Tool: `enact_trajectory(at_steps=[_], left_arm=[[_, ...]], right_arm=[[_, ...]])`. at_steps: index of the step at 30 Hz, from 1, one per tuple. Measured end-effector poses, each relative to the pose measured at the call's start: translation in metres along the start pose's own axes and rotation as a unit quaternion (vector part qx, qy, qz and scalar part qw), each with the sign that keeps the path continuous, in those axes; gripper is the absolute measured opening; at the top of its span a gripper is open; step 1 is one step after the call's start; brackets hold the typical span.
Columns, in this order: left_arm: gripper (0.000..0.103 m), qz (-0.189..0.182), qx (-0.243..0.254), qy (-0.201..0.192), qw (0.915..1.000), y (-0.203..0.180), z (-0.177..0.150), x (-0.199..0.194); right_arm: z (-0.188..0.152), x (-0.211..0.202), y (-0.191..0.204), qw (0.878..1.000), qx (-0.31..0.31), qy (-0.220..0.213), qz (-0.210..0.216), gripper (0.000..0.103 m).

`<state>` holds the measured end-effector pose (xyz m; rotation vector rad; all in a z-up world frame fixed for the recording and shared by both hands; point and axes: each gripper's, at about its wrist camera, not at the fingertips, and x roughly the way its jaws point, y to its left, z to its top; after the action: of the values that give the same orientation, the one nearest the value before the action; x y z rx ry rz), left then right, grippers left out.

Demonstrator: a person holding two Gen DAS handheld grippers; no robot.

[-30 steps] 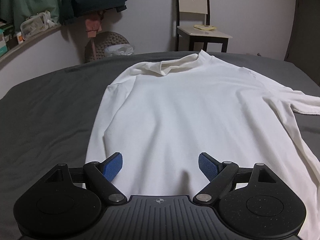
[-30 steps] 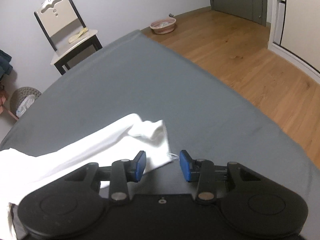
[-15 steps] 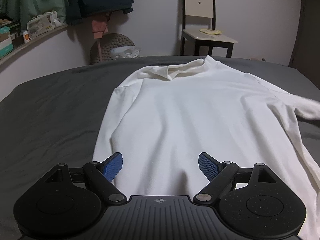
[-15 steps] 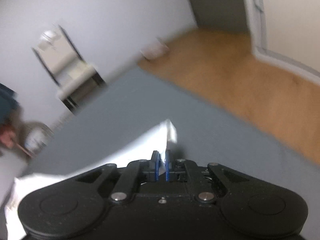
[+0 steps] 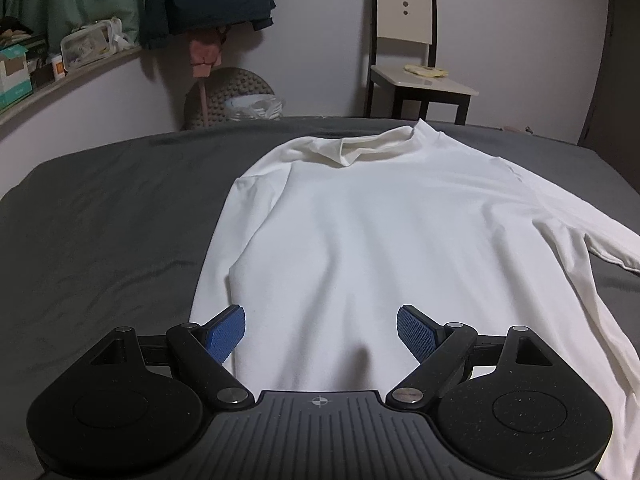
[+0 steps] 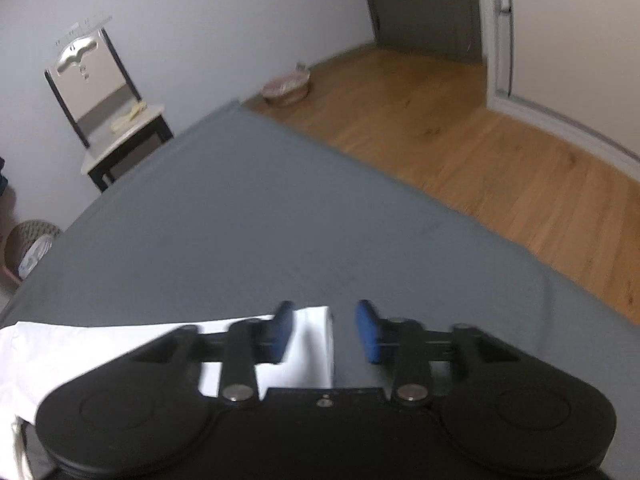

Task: Fold clothes
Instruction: 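Smooth the shirt hem flat with the right gripper, then move the left gripper to the sleeve nearest it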

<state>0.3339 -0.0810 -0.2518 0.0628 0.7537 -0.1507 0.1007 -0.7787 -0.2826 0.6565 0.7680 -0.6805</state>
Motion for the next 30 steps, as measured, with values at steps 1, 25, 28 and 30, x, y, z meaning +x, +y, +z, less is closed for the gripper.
enact_trajectory(at_steps=[1,25,28,30], left_arm=[[0.085,0.001,0.002,0.000,1.0000,0.000,0.000,0.000],[0.102,0.046,-0.067,0.055,0.9951,0.118,0.011,-0.008],[0.082,0.044,-0.060,0.071,0.9947,0.126,0.006,0.005],[0.065,0.015,-0.075,0.072,0.9944,0.130,0.001,0.016]], right_arm=[[0.005,0.003,0.001,1.000,-0.002,-0.002,0.000,0.031],[-0.107,-0.044,0.199,0.985,-0.124,-0.011,0.122,0.053],[-0.143,-0.074,0.255,0.965,-0.148,-0.008,0.217,0.054],[-0.167,-0.094,0.293,0.946,-0.163,-0.006,0.280,0.054]])
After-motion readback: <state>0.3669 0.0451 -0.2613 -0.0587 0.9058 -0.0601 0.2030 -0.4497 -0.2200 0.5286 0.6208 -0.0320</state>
